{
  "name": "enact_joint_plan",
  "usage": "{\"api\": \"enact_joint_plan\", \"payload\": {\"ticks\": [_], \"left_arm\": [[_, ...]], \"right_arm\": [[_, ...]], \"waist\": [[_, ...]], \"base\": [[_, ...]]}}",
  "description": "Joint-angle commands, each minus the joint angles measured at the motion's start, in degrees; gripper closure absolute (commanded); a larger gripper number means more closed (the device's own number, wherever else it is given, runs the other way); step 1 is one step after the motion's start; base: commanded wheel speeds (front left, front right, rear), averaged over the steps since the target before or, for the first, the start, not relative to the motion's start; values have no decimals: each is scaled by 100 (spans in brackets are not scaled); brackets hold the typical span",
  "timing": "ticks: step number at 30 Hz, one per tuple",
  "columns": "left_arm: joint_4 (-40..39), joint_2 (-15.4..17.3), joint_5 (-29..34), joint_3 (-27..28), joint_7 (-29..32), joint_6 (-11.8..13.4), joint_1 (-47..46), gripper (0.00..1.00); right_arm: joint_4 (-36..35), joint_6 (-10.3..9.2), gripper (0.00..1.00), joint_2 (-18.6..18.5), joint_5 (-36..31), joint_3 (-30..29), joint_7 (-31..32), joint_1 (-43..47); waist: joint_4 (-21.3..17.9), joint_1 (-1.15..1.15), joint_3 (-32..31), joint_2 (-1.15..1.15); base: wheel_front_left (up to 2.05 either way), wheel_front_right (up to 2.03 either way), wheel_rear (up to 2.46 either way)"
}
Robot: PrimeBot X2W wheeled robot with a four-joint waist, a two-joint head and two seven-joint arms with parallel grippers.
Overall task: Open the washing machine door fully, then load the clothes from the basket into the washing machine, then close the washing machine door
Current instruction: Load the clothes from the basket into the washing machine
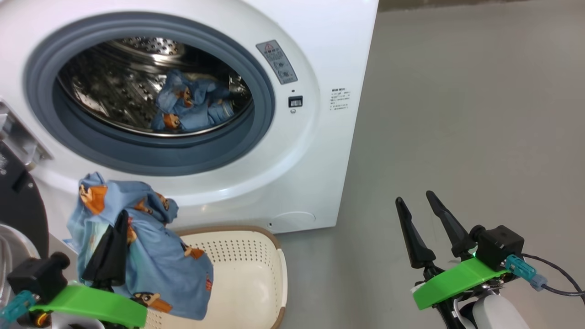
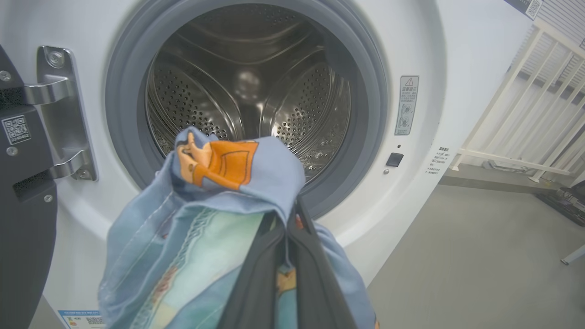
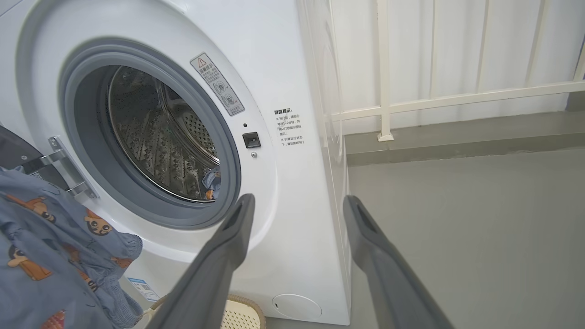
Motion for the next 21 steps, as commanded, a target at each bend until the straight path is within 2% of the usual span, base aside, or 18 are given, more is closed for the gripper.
{"api": "enact_joint_plan", "payload": {"ticks": [1,12,21], "left_arm": [[-174,127,86,281,-37,52,-74,100],[-270,-21,228,369,-37,29,-18,100],[8,86,333,403,-31,-38,-834,100]], "right_arm": [[-120,9,0,-28,45,151,-27,-16],[-115,9,0,-117,105,226,-27,-38],[-153,9,0,-67,60,287,-27,-162]], "waist": [[29,0,-93,0],[33,0,-113,0],[-31,0,160,0]], "base": [[0,0,0],[0,0,0],[0,0,0]]}}
